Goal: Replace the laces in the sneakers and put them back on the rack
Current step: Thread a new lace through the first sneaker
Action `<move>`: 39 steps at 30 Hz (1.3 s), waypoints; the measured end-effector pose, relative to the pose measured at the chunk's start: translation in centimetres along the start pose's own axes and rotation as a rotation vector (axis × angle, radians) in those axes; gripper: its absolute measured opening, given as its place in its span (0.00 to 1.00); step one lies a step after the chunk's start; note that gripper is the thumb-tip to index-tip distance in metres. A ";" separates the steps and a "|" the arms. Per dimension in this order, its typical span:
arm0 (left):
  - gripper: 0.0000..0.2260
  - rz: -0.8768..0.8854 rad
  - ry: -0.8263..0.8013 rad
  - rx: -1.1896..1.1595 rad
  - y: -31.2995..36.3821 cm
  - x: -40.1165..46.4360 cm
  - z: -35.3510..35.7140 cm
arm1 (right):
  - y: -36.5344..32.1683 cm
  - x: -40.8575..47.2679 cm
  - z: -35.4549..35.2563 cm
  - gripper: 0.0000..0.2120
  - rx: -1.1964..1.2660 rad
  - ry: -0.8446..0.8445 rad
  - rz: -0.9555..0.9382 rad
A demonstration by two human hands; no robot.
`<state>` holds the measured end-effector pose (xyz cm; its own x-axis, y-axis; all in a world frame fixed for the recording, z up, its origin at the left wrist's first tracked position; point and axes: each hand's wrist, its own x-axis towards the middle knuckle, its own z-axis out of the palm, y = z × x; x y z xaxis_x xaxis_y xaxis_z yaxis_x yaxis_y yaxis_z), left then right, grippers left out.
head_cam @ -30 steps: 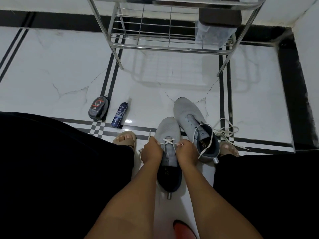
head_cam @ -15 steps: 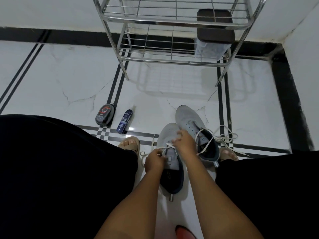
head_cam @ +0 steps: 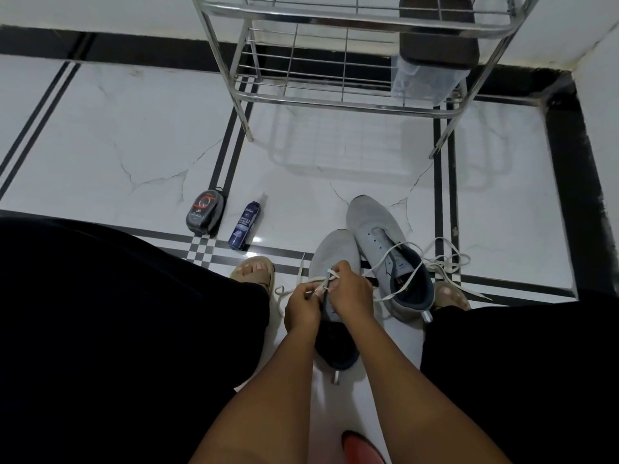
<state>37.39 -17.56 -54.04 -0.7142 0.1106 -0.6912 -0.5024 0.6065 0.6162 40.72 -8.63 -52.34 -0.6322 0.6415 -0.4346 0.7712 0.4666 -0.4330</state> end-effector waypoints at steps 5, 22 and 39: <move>0.05 0.121 0.020 0.190 0.3 -0.7 -0.1 | -0.3 -0.2 0.1 0.13 -0.006 0.026 0.008; 0.11 0.042 0.112 0.261 3.5 0.0 -0.7 | 3.1 -4.9 0.4 0.10 -0.170 0.028 0.340; 0.13 0.135 -0.095 0.645 2.3 0.1 -1.3 | 0.5 -2.9 -1.5 0.11 -0.205 -0.070 0.149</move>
<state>35.52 -17.15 -52.22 -0.6896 0.2697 -0.6721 0.0019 0.9287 0.3708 43.09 -9.38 -50.13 -0.5090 0.6719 -0.5381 0.8506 0.4885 -0.1946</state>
